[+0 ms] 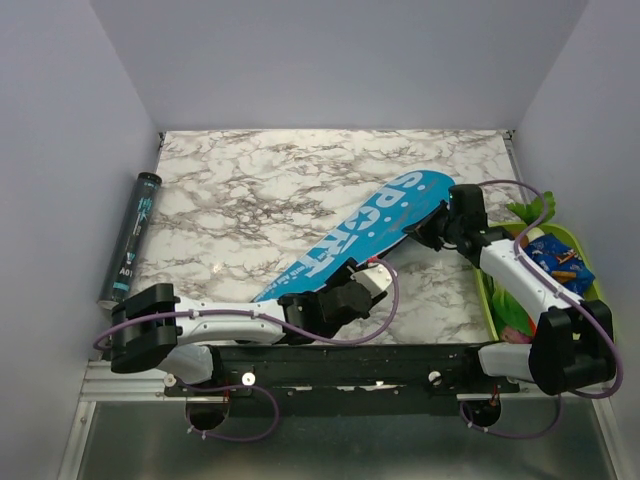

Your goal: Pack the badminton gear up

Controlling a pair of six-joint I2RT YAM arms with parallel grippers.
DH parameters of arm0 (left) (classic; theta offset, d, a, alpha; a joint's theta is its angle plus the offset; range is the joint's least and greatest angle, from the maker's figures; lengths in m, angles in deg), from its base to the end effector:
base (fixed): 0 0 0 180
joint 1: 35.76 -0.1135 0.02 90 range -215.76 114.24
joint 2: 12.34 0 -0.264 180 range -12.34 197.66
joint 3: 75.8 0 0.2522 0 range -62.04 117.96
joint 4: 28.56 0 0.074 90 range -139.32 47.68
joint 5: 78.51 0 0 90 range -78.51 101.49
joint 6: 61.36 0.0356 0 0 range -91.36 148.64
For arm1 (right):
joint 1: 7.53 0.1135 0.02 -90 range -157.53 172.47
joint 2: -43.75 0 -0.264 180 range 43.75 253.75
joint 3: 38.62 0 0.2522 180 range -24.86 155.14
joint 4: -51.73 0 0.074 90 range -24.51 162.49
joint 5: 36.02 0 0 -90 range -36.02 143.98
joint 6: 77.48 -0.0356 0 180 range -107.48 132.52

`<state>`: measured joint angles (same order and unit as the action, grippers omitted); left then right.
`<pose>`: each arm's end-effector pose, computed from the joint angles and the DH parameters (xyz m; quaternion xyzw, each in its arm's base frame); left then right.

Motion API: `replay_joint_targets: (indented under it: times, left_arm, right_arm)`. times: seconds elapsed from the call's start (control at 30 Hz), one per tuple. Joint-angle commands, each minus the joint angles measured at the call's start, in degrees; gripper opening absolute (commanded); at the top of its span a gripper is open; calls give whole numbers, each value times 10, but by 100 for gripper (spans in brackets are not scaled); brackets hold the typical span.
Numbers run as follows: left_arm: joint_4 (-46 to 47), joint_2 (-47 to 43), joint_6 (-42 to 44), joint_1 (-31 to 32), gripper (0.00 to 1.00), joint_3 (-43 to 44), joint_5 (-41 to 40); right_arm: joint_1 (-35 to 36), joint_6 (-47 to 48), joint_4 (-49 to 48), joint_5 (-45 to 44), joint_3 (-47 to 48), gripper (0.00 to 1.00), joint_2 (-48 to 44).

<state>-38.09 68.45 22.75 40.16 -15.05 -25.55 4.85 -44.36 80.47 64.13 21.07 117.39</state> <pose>0.0947 -0.2894 0.2371 0.3392 0.7628 -0.1050 0.5404 0.2629 0.0641 0.2321 0.3126 0.8579 0.2938 0.2828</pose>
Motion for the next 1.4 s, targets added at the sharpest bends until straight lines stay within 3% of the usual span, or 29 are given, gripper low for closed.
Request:
replay_joint_targets:
  times: [0.0, 0.27, 0.77, 1.17, 1.27, 1.3, 1.37]
  left_arm:
    - [31, -24, 54, 5, 68, -22, 7]
    - [24, 0, 110, 5, 71, -25, -7]
    - [32, 34, 95, 8, 72, -17, 47]
    - [24, 97, 117, 12, 71, 8, -28]
    - [17, 108, 120, 12, 61, 18, -55]
    - [14, 109, 120, 12, 45, 22, -60]
    - [10, 109, 115, 12, 22, 24, -80]
  right_arm:
    - [3, 45, 60, 29, 42, 1, -9]
    - [3, 61, 68, 65, 45, 1, -13]
    - [4, 71, 83, 83, 66, 1, -21]
    - [12, 76, 88, 100, 52, 1, -57]
    - [12, 85, 96, 100, 48, 0, -66]
    - [12, 85, 96, 101, 43, 1, -69]
    - [12, 92, 95, 106, 40, 1, -73]
